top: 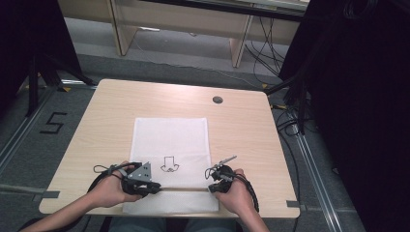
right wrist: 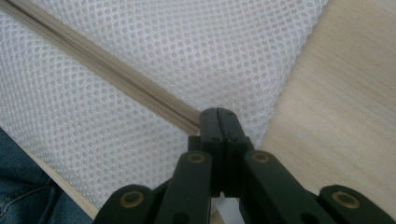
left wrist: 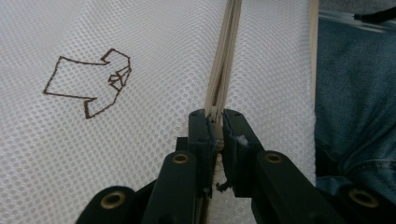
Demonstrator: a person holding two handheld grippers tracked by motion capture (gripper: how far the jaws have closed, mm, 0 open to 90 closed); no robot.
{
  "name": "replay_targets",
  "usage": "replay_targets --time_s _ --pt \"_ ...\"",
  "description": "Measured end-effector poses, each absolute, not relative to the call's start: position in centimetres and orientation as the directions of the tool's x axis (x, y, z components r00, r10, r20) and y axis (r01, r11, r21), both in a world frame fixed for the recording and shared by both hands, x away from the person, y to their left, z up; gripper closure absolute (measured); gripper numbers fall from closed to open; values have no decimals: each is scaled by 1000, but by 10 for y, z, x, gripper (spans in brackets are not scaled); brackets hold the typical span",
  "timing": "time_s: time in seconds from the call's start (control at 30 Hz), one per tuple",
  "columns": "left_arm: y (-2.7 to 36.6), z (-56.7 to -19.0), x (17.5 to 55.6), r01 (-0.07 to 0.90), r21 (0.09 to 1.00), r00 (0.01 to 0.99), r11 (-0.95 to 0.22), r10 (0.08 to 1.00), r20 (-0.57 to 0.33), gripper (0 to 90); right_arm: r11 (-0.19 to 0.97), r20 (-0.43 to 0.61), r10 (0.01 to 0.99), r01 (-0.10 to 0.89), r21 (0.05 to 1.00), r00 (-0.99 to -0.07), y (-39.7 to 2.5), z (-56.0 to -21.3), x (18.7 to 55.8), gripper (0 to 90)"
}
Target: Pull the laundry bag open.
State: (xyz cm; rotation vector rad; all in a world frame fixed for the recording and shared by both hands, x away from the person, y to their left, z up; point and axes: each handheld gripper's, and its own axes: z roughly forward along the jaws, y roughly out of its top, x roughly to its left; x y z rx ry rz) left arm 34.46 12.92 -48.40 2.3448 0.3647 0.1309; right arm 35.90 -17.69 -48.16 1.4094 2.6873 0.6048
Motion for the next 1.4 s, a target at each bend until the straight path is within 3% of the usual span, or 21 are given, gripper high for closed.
replay_targets --time_s 1.4 --pt "144 -483 342 228 706 952 -670 307 -16 820 522 132 786 764 379 -604 -177 -483 360 900"
